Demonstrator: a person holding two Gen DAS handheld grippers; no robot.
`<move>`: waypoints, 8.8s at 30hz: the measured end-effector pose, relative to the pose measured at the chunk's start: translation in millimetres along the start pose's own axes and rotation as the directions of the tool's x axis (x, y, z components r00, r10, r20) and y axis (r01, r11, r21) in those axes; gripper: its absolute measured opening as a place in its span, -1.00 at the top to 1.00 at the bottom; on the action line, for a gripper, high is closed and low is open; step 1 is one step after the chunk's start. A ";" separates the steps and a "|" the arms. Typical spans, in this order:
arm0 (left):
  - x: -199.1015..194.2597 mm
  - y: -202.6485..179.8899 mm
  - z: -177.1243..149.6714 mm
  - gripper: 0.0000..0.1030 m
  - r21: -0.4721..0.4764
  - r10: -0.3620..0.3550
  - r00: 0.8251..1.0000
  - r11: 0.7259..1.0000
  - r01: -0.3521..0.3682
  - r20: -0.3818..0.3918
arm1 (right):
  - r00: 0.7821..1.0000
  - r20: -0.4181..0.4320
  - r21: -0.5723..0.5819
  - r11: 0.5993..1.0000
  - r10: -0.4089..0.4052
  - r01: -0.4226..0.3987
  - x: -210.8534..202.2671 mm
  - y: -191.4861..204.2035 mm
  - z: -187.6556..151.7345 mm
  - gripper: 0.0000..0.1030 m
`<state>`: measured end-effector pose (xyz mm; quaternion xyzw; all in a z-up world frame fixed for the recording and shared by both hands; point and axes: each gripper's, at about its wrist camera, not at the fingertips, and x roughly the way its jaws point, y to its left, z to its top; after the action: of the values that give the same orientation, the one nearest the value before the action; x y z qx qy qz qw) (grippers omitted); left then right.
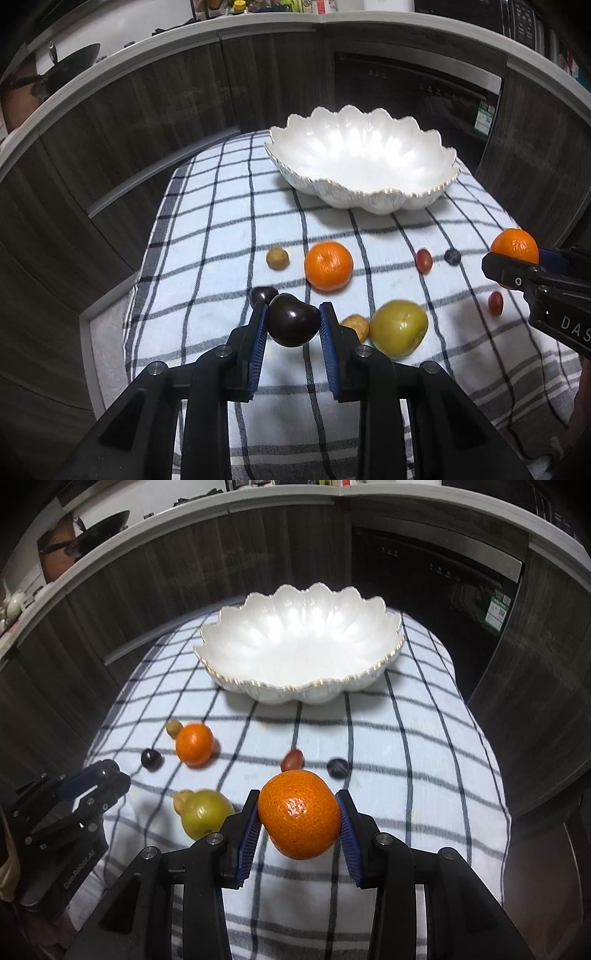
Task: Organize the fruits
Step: 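Carry the plum and orange over the white bowl with both tools, then open both tools to drop the plum and orange into the bowl, then withdraw both tools from the bowl toward the remaining fruits, then grasp the green pear with the left tool while the right tool grasps a red grape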
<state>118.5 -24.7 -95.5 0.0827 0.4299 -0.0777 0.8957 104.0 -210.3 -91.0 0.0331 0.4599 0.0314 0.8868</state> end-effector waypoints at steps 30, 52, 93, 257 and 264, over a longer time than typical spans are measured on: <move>19.0 1.7 123.3 0.44 -0.017 -0.070 0.994 0.997 0.071 0.079 | 0.984 0.177 -0.016 1.000 -0.024 0.027 -5.2 -23.7 126.1 0.20; 96.9 -11.3 166.6 0.44 -0.026 -0.151 0.989 0.988 0.150 -0.007 | 0.998 0.060 0.001 1.000 -0.025 0.024 69.3 -48.1 167.7 0.20; 74.3 -13.9 167.6 -0.70 -0.002 -0.106 0.994 0.994 0.107 0.034 | 0.987 0.098 0.018 0.992 -0.123 0.122 53.3 -53.4 165.2 -0.54; 48.8 -75.3 -26.4 -0.03 0.234 -0.190 0.981 0.956 0.178 0.031 | 0.993 -0.057 0.030 0.994 -0.106 0.108 43.2 -45.7 -41.4 0.05; 51.2 -75.4 -26.2 0.04 0.238 -0.182 0.983 0.956 0.171 0.027 | 0.992 -0.080 0.047 0.994 -0.093 0.097 48.3 -48.9 -43.7 0.25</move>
<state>114.5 -96.0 -157.9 0.1475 0.4016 -0.2096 0.8792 97.2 -253.6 -159.7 0.0322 0.4957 -0.0212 0.8676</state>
